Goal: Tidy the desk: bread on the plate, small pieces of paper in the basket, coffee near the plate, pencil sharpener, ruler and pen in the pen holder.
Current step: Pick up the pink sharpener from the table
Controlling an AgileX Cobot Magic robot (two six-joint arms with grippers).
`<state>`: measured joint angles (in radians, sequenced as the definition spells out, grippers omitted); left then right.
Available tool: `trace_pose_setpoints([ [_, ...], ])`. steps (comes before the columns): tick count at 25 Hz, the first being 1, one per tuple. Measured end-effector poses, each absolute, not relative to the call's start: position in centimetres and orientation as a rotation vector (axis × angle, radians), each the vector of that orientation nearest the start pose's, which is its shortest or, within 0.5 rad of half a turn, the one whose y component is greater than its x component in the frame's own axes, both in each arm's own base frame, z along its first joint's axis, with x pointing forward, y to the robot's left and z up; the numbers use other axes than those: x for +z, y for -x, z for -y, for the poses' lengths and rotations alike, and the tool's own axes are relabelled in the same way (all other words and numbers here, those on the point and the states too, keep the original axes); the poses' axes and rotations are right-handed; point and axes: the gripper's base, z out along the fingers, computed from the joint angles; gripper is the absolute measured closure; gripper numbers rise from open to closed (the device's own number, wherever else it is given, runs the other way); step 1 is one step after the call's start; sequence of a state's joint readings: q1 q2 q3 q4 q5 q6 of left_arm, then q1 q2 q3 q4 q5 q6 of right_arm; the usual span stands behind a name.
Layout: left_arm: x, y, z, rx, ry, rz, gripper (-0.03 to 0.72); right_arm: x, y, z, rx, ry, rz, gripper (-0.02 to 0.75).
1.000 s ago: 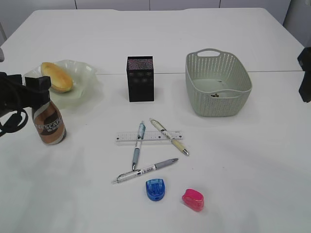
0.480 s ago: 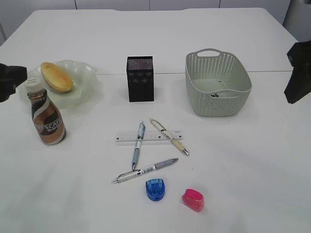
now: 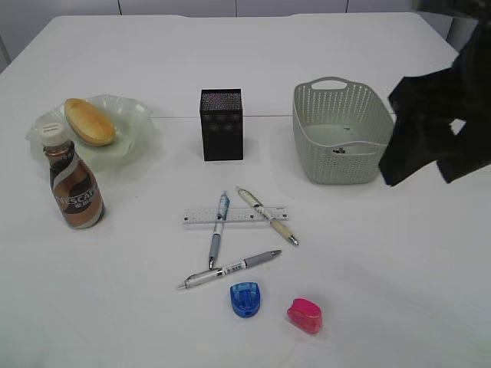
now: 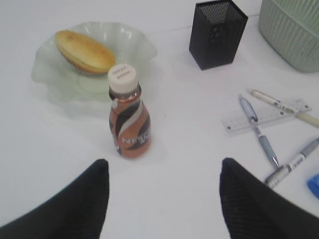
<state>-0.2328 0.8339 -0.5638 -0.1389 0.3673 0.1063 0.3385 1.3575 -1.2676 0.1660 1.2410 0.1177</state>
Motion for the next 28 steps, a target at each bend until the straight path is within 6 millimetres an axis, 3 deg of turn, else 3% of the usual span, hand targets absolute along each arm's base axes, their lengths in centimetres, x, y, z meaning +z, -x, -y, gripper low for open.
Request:
trace_pose_setpoints([
  [5, 28.2, -14.5, 3.7, -0.255, -0.115, -2.248, 0.18, 34.4, -22.4, -12.9, 0.381, 0.409, -2.828, 0.246],
  [12, 27.0, -13.4, 1.2, -0.005, -0.005, -2.46, 0.181, 33.5, -22.8, -13.6, 0.382, 0.386, -2.872, 0.246],
  [18, 29.3, -13.0, 0.8, 0.026, 0.036, -2.509, 0.181, 31.3, -24.3, -14.4, 0.349, 0.418, -2.946, 0.246],
  [23, 31.1, -12.8, 0.8, 0.028, 0.053, -2.506, 0.182, 28.4, -25.1, -16.3, 0.304, 0.643, -2.995, 0.246],
  [28, 31.4, -12.7, 0.7, 0.031, 0.057, -2.519, 0.182, 25.6, -25.5, -18.4, 0.259, 0.929, -2.982, 0.246],
])
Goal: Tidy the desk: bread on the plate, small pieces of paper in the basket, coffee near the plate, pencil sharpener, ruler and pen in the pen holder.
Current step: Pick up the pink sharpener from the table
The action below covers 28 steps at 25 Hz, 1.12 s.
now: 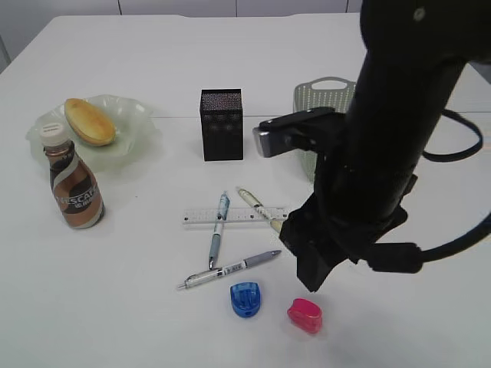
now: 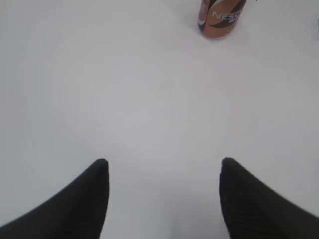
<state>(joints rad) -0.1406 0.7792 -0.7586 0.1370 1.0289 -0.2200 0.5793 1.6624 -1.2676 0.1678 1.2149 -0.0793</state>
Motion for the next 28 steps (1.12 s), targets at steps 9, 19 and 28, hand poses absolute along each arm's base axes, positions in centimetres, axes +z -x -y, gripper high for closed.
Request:
trace_pose_setpoints([
  [9, 31.2, -12.3, 0.6, 0.043, 0.066, -2.567, 0.182, 20.0, -28.0, -19.9, 0.215, 1.002, -3.003, 0.246],
  [19, 31.1, -12.2, 0.4, 0.09, 0.06, -2.584, 0.182, 16.0, -29.6, -20.9, 0.212, 1.252, -2.878, 0.246],
  [28, 31.1, -12.1, -0.1, 0.16, 0.053, -2.595, 0.182, 15.7, -29.1, -20.6, 0.203, 1.306, -2.928, 0.246],
])
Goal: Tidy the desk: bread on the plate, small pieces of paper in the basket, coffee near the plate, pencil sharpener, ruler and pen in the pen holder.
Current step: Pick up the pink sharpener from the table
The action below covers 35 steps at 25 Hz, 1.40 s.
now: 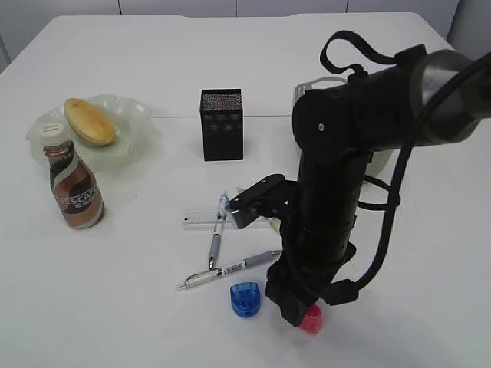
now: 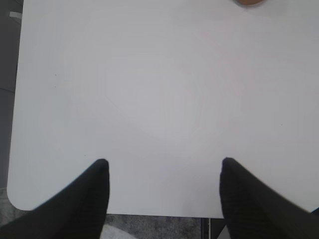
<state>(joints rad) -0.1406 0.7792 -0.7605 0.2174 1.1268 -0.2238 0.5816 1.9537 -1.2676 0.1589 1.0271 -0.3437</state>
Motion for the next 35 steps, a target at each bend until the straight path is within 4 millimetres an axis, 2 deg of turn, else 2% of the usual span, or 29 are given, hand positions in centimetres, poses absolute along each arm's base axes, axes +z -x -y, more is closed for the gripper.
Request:
trace_pose_setpoints([
  [12, 31.1, -12.0, -0.1, 0.162, 0.053, -2.595, 0.182, 12.9, -29.3, -20.6, 0.176, 1.336, -2.998, 0.246],
  [15, 31.1, -12.0, -0.1, 0.162, 0.053, -2.595, 0.182, 12.8, -29.3, -20.7, 0.173, 1.337, -2.996, 0.248],
  [22, 31.1, -12.0, -0.1, 0.162, 0.053, -2.595, 0.182, 12.8, -29.4, -20.7, 0.173, 1.331, -2.983, 0.329],
  [31, 31.0, -11.9, -0.1, 0.165, 0.055, -2.606, 0.182, 12.7, -29.5, -20.7, 0.172, 1.328, -2.974, 0.334],
  [35, 31.0, -11.9, -0.1, 0.167, 0.056, -2.612, 0.182, 12.1, -29.6, -20.7, 0.165, 1.336, -2.985, 0.334],
])
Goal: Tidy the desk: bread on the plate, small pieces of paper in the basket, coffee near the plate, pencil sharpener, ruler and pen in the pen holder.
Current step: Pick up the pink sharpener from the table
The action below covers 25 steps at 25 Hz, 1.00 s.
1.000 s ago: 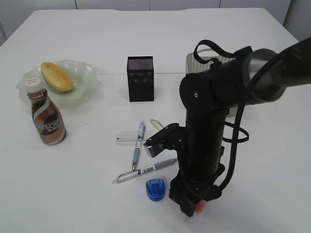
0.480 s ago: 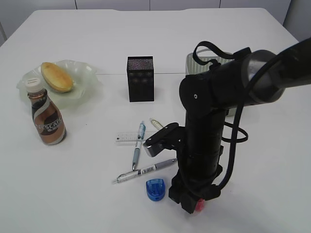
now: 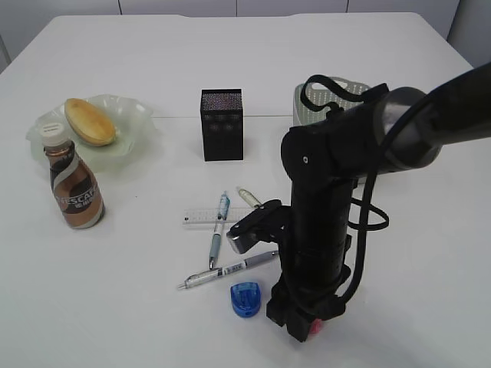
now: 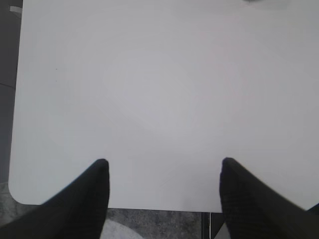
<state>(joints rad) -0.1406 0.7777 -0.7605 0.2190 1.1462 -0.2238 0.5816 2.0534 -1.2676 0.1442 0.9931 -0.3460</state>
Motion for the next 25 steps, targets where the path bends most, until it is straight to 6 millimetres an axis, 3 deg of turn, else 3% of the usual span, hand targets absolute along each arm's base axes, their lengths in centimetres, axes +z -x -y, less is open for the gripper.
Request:
trace_pose_setpoints([
  [9, 31.0, -11.9, -0.1, 0.168, 0.057, -2.614, 0.182, 11.7, -29.6, -20.8, 0.16, 1.341, -2.994, 0.344],
  [11, 31.0, -11.9, -0.1, 0.168, 0.057, -2.614, 0.182, 11.7, -29.6, -20.8, 0.159, 1.337, -2.996, 0.395],
  [14, 31.0, -11.9, -0.1, 0.168, 0.057, -2.614, 0.182, 11.5, -29.6, -20.7, 0.157, 1.328, -3.01, 0.552],
  [16, 31.0, -11.9, -0.1, 0.168, 0.057, -2.616, 0.182, 11.6, -29.5, -20.7, 0.154, 1.312, -3.03, 0.584],
  [21, 31.0, -11.8, -0.2, 0.169, 0.058, -2.618, 0.182, 12.6, -29.6, -20.9, 0.148, 1.21, -3.133, 0.587],
  [25, 31.0, -11.8, -0.2, 0.17, 0.058, -2.62, 0.182, 14.4, -30.6, -21.6, 0.134, 0.999, -3.206, 0.587],
])
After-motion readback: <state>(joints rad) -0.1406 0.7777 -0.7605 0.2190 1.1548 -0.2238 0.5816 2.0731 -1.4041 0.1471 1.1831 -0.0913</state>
